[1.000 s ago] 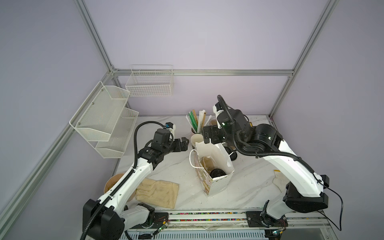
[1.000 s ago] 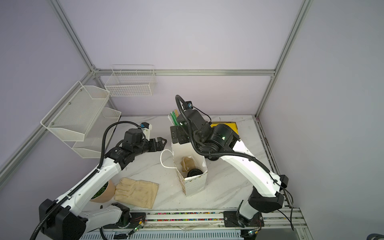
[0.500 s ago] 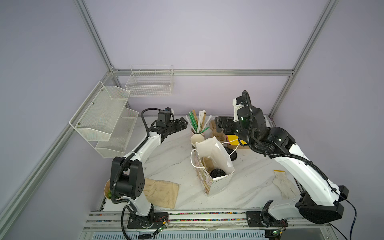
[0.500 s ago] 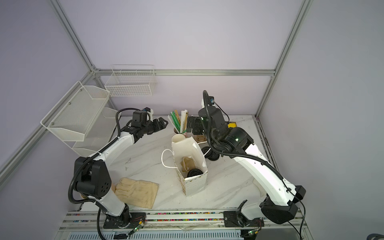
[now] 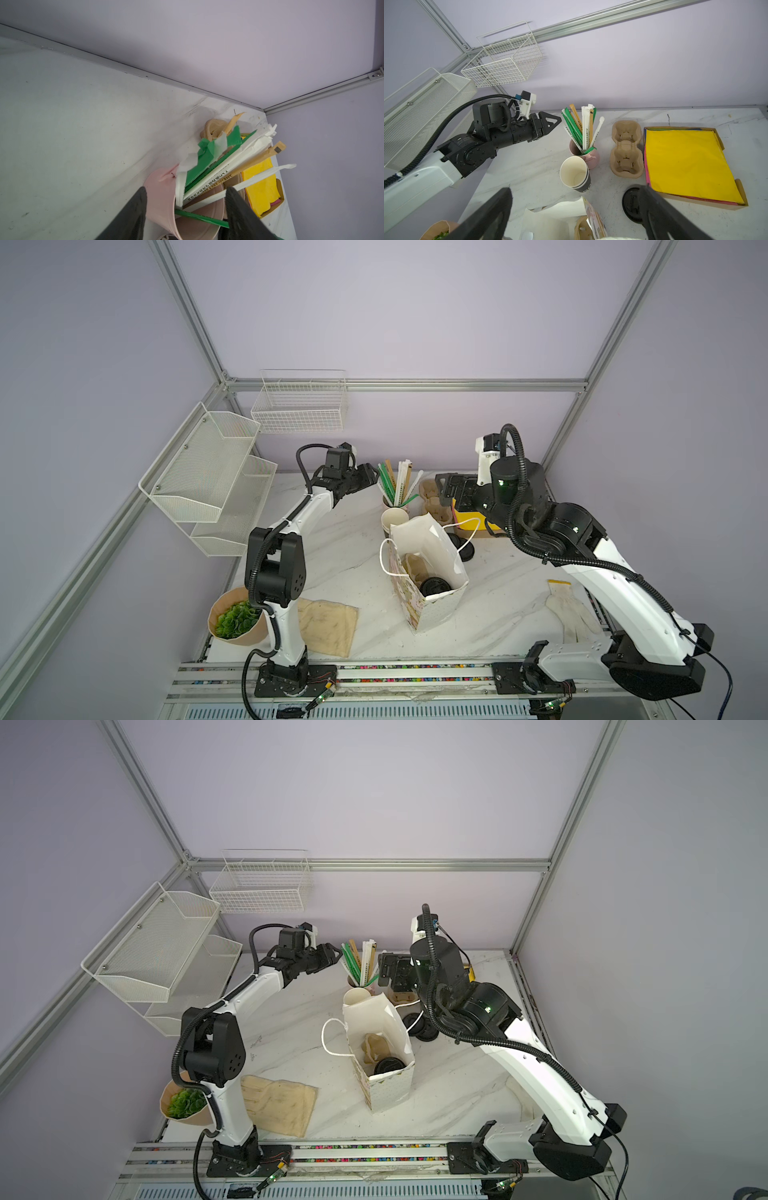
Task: Pack a coffee takeout order
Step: Pick up the straw from the storage cup.
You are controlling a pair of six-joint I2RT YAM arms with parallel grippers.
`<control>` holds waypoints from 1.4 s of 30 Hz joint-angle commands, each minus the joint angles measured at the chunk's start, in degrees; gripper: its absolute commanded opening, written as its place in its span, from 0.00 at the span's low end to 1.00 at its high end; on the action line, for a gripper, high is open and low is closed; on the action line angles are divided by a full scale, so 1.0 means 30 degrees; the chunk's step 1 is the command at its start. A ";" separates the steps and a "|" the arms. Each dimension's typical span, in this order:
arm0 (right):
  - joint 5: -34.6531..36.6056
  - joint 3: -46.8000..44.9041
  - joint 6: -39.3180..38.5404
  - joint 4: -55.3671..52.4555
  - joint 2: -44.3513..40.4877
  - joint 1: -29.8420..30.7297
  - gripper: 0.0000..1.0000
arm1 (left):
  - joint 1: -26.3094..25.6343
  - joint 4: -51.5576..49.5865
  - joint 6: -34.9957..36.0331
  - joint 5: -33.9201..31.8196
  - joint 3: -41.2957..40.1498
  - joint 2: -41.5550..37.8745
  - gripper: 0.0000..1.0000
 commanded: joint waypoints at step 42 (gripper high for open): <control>-0.1383 -0.1828 -0.0104 0.1330 -0.0755 -0.0280 0.98 | -0.0204 -0.1313 0.1404 -0.0947 0.5528 0.1427 0.11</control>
